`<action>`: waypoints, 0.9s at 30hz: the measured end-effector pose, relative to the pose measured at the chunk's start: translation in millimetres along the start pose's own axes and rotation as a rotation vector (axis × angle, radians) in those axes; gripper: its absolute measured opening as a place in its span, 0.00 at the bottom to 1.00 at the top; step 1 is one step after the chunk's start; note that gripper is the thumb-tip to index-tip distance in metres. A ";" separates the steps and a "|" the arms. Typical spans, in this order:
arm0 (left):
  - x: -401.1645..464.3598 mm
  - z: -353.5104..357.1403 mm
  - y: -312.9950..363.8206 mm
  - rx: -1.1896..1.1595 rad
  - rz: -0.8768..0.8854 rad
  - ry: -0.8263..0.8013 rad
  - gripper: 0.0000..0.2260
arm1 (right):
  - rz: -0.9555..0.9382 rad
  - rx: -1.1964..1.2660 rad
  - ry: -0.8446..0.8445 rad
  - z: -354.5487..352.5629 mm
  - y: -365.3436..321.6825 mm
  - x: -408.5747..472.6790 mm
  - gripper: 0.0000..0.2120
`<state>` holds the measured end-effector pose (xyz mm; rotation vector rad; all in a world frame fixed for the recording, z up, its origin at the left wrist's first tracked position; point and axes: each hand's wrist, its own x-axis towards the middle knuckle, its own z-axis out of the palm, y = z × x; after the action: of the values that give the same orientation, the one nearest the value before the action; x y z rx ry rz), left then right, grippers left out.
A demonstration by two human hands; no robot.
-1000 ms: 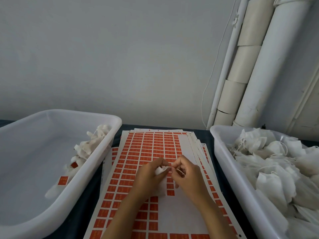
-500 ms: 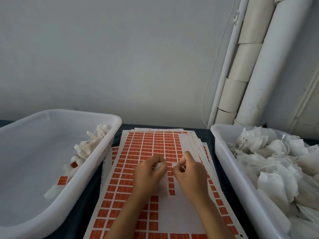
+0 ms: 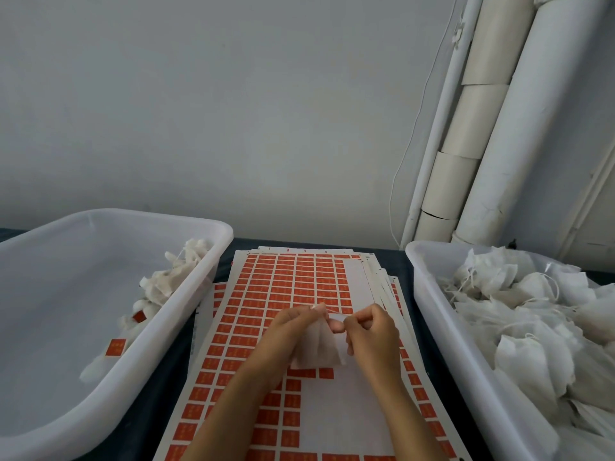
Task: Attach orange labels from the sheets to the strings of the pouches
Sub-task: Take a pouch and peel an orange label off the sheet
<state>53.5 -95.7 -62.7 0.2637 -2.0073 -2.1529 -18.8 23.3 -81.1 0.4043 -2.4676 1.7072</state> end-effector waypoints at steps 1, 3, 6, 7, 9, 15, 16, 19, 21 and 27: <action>0.2 -0.9 -1.0 -0.093 -0.040 -0.005 0.17 | 0.003 0.008 -0.001 0.1 0.2 0.0 0.09; -1.0 0.1 -2.6 -0.252 -0.135 0.013 0.21 | -0.009 0.006 -0.004 1.0 0.0 -0.9 0.09; -1.5 -0.2 -4.9 -0.373 -0.163 -0.046 0.21 | -0.031 0.003 0.000 2.6 0.4 -2.6 0.08; -2.5 -0.1 -3.9 -0.410 -0.145 -0.091 0.20 | -0.027 0.011 -0.008 3.5 0.7 -3.4 0.08; -3.9 1.8 -2.9 -0.389 -0.088 -0.126 0.18 | -0.023 0.028 -0.042 5.8 -0.4 -6.6 0.07; -4.9 12.1 -8.2 -0.069 0.127 0.142 0.13 | -0.214 -0.038 -0.140 8.1 -6.2 -14.2 0.08; -4.5 11.4 -9.1 -0.056 0.130 0.183 0.13 | -0.245 -0.058 -0.165 7.5 -6.4 -14.3 0.06; -3.8 8.4 -11.1 -0.051 0.155 0.261 0.12 | -0.314 -0.132 -0.237 5.4 -8.5 -15.5 0.02; -3.1 8.2 -11.8 0.003 0.186 0.304 0.10 | -0.352 -0.178 -0.225 3.6 -10.2 -17.3 0.10; -0.8 7.7 -13.7 0.132 0.243 0.380 0.06 | -0.455 -0.387 -0.177 -4.5 -12.0 -18.0 0.13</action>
<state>52.1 -87.1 -75.8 0.3925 -1.8544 -1.6810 1.5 26.2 -73.0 1.0062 -2.4828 1.0326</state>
